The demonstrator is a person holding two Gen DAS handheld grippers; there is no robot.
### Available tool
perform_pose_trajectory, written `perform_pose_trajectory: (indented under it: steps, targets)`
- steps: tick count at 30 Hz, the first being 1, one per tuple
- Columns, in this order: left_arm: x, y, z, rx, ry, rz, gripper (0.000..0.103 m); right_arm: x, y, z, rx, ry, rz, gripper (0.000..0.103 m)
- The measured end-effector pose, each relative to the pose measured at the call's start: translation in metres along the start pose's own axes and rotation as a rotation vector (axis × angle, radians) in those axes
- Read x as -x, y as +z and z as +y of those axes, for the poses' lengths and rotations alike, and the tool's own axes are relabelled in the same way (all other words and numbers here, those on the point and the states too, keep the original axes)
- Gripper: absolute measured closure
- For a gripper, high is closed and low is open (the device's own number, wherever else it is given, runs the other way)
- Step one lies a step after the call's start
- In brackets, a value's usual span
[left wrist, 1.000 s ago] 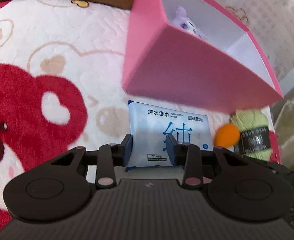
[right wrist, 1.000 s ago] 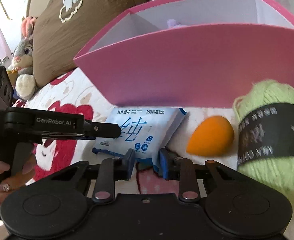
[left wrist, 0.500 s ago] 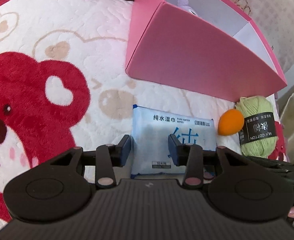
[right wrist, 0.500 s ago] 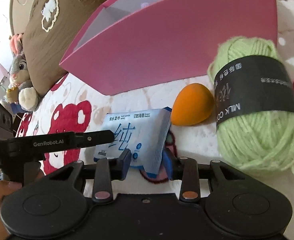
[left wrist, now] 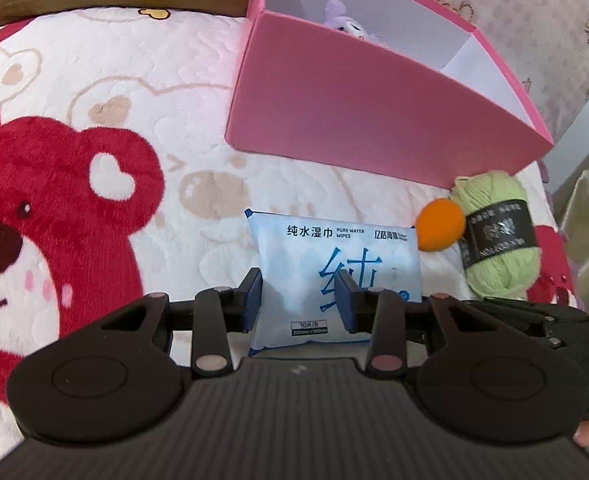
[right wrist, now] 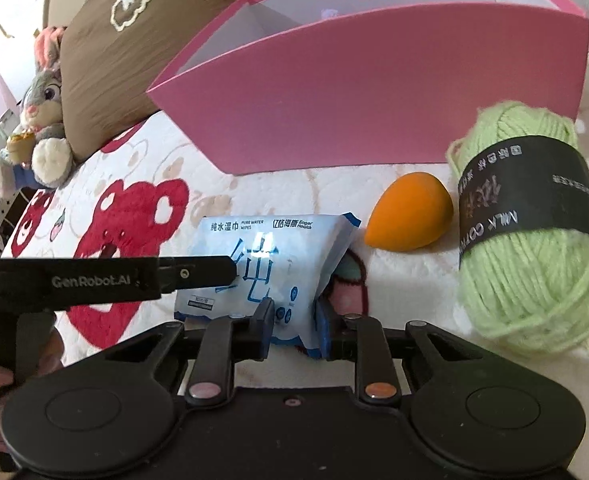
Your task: Organize objects
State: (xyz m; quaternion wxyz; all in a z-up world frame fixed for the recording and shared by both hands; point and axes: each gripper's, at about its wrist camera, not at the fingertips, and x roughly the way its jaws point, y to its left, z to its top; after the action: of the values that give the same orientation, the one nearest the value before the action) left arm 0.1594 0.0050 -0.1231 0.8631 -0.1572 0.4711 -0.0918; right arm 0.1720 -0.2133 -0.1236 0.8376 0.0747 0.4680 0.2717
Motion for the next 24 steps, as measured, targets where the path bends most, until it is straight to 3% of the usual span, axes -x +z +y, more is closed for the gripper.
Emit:
perform_pose_trajectory:
  steps: [16,20,24]
  targets:
    - [0.043,-0.003,-0.029,-0.133,-0.025,-0.023,0.066,0.047,-0.004,0.027,0.054,-0.036,-0.015,0.064]
    - [0.050,-0.008,-0.026,-0.109,-0.068,0.017,0.066,0.060,-0.011,0.032,0.060,-0.055,-0.019,0.063]
    - [0.064,-0.014,-0.031,-0.141,-0.090,0.006,0.066,0.075,-0.015,0.039,0.076,-0.056,-0.029,0.063]
